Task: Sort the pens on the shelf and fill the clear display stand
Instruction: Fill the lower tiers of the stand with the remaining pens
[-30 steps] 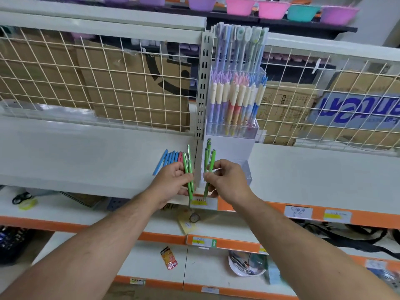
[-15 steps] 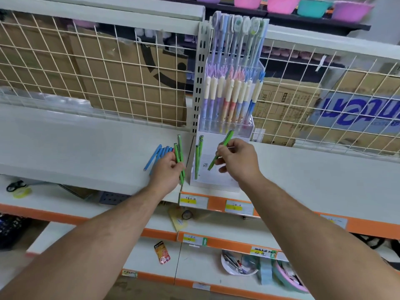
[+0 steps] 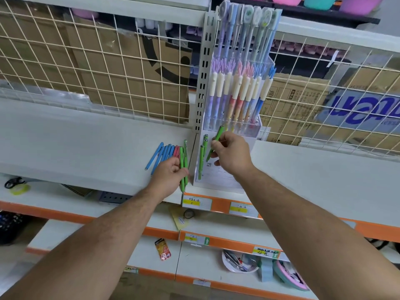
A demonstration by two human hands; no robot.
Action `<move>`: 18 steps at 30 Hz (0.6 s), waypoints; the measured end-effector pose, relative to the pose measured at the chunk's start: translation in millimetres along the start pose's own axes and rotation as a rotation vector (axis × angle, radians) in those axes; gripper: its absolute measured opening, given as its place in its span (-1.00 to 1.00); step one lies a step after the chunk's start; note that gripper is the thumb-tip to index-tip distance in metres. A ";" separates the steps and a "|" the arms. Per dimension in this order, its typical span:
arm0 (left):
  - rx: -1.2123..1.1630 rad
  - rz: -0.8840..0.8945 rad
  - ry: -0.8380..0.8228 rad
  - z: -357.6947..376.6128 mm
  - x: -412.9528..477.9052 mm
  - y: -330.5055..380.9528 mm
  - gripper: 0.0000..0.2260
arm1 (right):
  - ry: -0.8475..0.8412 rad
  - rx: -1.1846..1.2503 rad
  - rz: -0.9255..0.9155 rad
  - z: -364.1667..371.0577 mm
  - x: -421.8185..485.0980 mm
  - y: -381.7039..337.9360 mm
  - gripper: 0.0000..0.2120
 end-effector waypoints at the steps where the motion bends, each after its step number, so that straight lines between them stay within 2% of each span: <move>1: -0.005 -0.002 -0.002 -0.2 0.3 0.1 -0.96 | -0.004 -0.024 -0.003 1.2 0.7 -0.9 -0.87; 10: -0.013 -0.017 -0.022 -1.1 1.2 -1.0 -0.95 | -0.059 -0.246 -0.012 14.6 5.3 8.3 -0.76; 18: -0.014 -0.021 -0.041 -2.7 1.0 0.1 -0.95 | -0.077 -0.372 -0.046 17.5 5.9 5.2 -0.83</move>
Point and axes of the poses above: each hand's wrist, its own x-axis towards the middle knuckle, its own z-axis out of the palm, y = z × x, the point moved 4 cm from there along x, towards the middle knuckle, and after that the axes turned 14 degrees about -x, right-handed, at the moved point
